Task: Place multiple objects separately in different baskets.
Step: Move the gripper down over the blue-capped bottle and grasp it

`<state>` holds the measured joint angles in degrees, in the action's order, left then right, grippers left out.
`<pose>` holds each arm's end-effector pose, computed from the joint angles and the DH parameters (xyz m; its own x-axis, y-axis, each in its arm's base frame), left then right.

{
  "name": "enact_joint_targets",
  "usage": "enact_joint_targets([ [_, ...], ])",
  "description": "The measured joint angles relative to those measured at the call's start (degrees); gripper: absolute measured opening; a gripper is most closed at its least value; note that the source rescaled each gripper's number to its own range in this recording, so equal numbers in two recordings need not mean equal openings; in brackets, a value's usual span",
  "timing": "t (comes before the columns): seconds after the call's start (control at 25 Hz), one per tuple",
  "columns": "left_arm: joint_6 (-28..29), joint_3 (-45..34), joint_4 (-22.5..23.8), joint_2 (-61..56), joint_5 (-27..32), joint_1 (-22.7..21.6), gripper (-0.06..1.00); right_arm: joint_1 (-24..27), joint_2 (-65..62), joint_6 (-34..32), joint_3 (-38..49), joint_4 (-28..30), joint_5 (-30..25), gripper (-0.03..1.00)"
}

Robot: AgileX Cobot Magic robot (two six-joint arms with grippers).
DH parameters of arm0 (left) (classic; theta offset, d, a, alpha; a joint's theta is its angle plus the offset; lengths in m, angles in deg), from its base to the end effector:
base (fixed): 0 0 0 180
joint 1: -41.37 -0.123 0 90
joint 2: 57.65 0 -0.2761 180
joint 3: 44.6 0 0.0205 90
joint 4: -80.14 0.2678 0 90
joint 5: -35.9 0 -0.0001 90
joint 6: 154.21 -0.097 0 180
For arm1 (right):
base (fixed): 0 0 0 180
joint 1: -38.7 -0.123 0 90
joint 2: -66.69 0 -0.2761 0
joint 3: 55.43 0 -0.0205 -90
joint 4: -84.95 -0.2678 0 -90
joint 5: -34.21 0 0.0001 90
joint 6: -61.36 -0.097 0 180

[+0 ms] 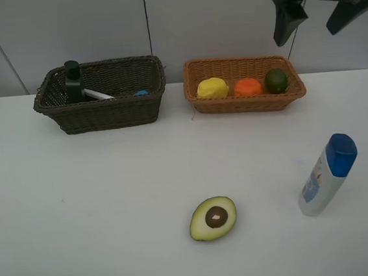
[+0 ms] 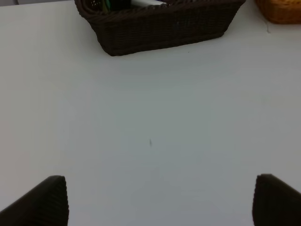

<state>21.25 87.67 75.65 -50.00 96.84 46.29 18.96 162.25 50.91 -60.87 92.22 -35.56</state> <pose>0.0212 -0.0085 0.2859 -0.4342 0.0785 -0.8974 0.1647 0.9863 0.0066 0.3125 0.0999 0.3274 -0.9155 -0.1831 -0.3583 -0.1721 0.9831 -0.0626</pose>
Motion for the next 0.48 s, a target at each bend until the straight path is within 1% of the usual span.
enact_joint_targets([
  [0.16,0.0,0.0,0.0,0.0,0.0,0.0,1.00,0.0,-9.7,-3.6,13.6,-2.1,-0.5,0.93],
  [0.36,0.0,0.0,0.0,0.0,0.0,0.0,1.00,-0.1,-13.8,-4.2,22.6,-7.3,-0.5,0.93],
  [0.48,0.0,0.0,0.0,0.0,0.0,0.0,1.00,-0.1,-14.1,-4.9,27.0,-7.3,-0.4,0.93],
])
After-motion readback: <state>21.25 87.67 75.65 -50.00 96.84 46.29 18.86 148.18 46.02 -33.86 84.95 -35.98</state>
